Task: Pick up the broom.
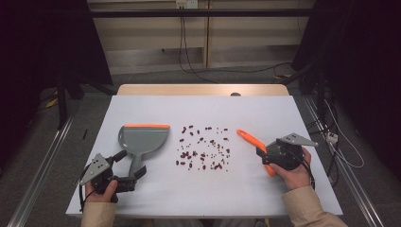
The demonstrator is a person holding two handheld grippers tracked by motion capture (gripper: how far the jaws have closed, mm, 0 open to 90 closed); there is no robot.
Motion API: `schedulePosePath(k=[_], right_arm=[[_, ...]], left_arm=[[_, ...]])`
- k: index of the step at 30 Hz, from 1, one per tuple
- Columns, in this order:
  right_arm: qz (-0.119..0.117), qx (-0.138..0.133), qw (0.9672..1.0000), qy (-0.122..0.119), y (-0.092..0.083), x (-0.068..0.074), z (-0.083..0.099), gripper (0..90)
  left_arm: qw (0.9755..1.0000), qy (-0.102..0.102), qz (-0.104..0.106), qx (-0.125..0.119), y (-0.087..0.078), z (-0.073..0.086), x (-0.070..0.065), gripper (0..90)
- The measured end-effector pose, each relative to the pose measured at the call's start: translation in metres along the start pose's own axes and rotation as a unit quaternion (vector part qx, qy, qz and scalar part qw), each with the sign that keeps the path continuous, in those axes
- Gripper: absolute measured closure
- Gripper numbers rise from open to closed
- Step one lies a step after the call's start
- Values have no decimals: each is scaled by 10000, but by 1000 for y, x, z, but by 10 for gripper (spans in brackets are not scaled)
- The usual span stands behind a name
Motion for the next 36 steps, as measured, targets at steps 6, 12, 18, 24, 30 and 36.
schedulePosePath(k=[6, 12, 18, 24, 30, 36], right_arm=[[-142, 56, 9999, 37, 12, -5, -8, 279], [-123, 188, 9997, 132, 18, -12, -10, 319], [-130, 422, 9989, 132, 26, -14, -5, 418], [-182, 717, 9972, 110, 39, -12, 1, 476], [-179, 941, 9954, 67, 47, -11, 5, 535], [-155, 1105, 9938, 18, 49, -13, 4, 590]], left_arm=[[10000, 6, -45, -36, -2, -1, 1, 18], [10000, 44, -77, -31, -5, -2, 0, 18], [9999, 37, -108, -65, -6, -3, 0, 19], [9999, 32, -112, -75, -7, -4, 1, 18], [9999, 7, -114, -88, -7, -4, 1, 19], [9999, 37, -75, -88, -2, -7, 0, 18]])
Point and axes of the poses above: each handheld gripper's, and its own axes: y roughly forward along the jaws, z roughly out of its underside, x roughly to its left, the point moved 4 cm from there along y, roughly forward along the jaws, and after that the axes turned 5 degrees about -y, right-handed, at the moved point
